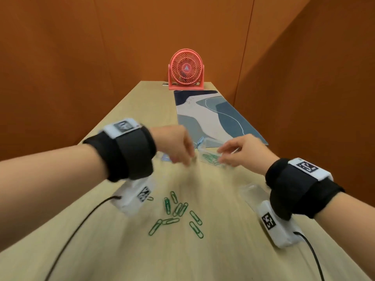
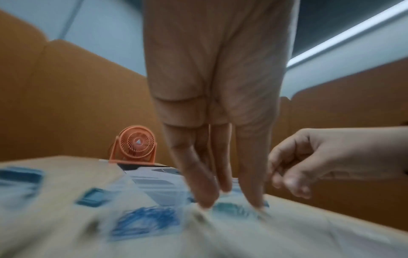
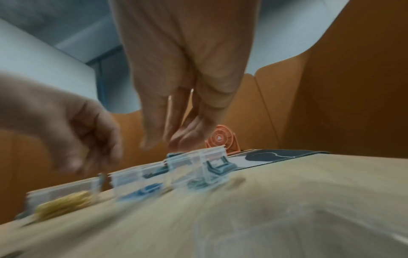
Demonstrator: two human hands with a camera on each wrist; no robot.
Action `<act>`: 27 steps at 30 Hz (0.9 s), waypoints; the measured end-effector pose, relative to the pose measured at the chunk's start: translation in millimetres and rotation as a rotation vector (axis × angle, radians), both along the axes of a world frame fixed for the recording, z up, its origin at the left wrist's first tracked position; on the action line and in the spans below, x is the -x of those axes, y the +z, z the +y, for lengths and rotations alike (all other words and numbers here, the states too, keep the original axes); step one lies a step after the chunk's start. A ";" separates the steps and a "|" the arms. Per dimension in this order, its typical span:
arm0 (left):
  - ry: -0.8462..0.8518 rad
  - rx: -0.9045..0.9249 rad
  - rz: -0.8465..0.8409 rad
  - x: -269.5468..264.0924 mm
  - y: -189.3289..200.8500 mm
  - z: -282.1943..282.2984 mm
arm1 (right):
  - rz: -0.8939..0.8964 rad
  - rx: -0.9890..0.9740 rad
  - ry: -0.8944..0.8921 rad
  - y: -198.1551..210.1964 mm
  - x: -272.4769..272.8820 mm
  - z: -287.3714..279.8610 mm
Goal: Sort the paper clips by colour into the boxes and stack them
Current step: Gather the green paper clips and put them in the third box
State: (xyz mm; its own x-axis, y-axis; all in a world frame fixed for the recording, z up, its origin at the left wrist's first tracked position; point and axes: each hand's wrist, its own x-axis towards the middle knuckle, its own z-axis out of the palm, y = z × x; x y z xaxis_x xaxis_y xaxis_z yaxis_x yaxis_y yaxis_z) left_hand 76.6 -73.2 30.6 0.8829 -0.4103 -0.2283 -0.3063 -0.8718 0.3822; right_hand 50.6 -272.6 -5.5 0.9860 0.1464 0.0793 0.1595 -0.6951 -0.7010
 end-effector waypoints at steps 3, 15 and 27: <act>-0.026 -0.336 0.135 28.5 -14.4 38.0 | 0.292 0.188 0.248 -5.5 32.3 12.9; 0.020 0.154 0.030 73.7 -61.4 81.8 | 0.174 0.284 0.383 -24.9 55.8 66.5; -0.305 0.062 -0.018 78.0 -66.8 73.8 | 0.122 0.305 0.313 -23.9 63.9 76.4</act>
State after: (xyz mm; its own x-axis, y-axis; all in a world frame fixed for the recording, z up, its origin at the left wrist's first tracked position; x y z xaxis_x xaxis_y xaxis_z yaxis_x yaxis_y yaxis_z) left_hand -1.3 0.6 -36.2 0.7209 -0.6692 -0.1801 -0.5572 -0.7142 0.4235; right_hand -13.3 -196.2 -29.5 0.8900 0.4377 -0.1280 0.3238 -0.8042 -0.4984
